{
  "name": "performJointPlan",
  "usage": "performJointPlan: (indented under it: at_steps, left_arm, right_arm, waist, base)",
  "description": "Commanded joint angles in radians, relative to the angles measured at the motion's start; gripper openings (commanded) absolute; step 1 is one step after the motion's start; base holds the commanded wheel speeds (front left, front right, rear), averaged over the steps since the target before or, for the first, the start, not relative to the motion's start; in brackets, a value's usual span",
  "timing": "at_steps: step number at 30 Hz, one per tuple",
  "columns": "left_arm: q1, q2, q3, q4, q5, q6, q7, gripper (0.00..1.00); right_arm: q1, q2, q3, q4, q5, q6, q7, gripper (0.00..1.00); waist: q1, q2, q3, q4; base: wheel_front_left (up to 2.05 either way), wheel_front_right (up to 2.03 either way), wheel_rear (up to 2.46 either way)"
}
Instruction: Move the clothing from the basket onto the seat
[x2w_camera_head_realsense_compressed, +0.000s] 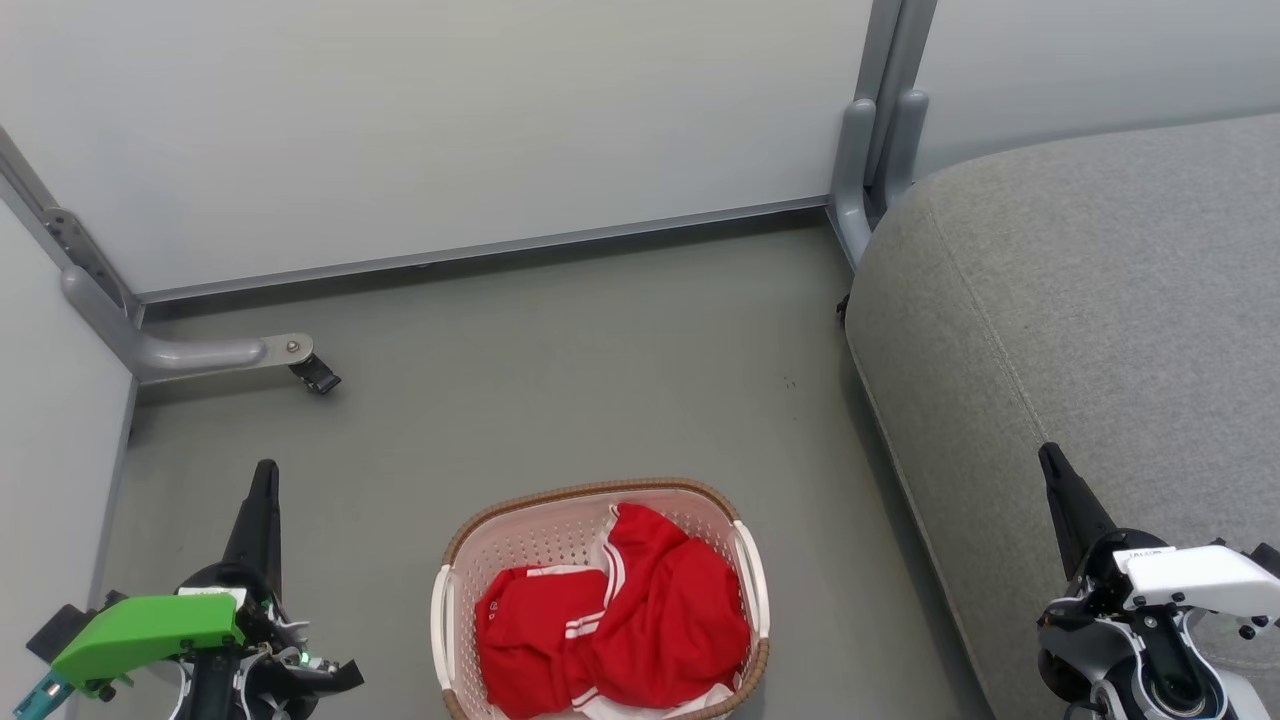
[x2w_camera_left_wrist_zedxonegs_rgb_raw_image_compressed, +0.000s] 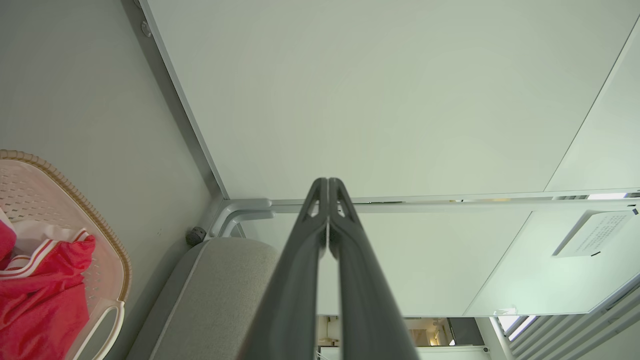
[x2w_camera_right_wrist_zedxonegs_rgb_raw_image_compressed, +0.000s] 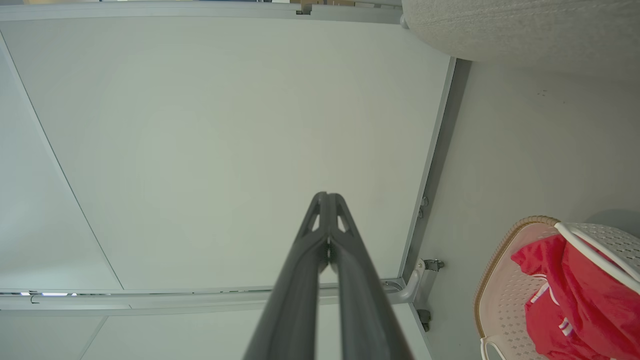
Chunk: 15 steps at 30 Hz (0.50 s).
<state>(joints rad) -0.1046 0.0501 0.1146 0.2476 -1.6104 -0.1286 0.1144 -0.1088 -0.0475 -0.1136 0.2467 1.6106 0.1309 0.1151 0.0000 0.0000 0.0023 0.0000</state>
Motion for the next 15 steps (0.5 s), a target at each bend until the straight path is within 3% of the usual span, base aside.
performJointPlan:
  at_steps: [1,4,5,6,7,8,9,15]
  left_arm:
    - [-0.012,0.000,0.001,-0.002,-0.004,-0.004,0.003,0.00]
    - [0.000,0.000,0.000,0.000,0.000,0.000,0.000,0.00]
    - [0.003,-0.001,-0.001,0.007,0.000,0.000,-0.001,1.00]
    - [0.007,-0.002,-0.002,0.012,0.001,0.000,-0.002,0.00]
    - [0.017,-0.005,-0.002,0.025,0.000,0.000,-0.001,1.00]
    - [0.022,-0.006,-0.004,0.029,0.001,0.000,-0.002,0.00]
    - [0.024,-0.007,-0.007,0.029,0.002,0.000,-0.007,1.00]
    - [0.027,-0.006,-0.026,0.001,0.027,0.000,-0.037,1.00]
  right_arm:
    - [-0.004,-0.006,-0.002,0.001,0.004,0.000,0.001,0.00]
    - [0.000,0.000,0.000,0.000,0.000,0.000,0.000,0.00]
    - [0.003,0.002,0.001,0.006,0.000,0.000,0.000,1.00]
    - [0.007,0.004,0.002,0.011,-0.001,0.000,-0.001,0.00]
    - [0.018,0.008,0.002,0.024,0.000,0.000,0.000,1.00]
    - [0.023,0.010,0.004,0.030,-0.001,0.000,-0.002,0.00]
    - [0.026,0.011,0.005,0.029,-0.004,0.000,-0.006,1.00]
    - [0.035,0.010,0.017,0.007,-0.031,0.000,-0.036,1.00]
  waist:
    - [0.0000,0.0000,0.000,0.000]
    - [0.0000,0.0000,0.000,0.000]
    - [0.0000,0.0000,0.000,0.000]
    - [0.0000,0.0000,0.000,0.000]
    - [0.0000,0.0000,0.000,0.000]
    - [0.0000,0.0000,0.000,0.000]
    - [0.0000,0.0000,0.001,0.000]
    - [0.0000,0.0000,0.001,0.002]
  base:
    - [0.00,0.00,0.00]
    - [0.00,0.00,0.00]
    - [0.00,0.00,0.00]
    - [0.00,0.00,0.00]
    - [0.00,0.00,0.00]
    - [0.00,0.00,0.00]
    - [0.00,0.00,0.00]
    - [0.00,0.00,0.00]
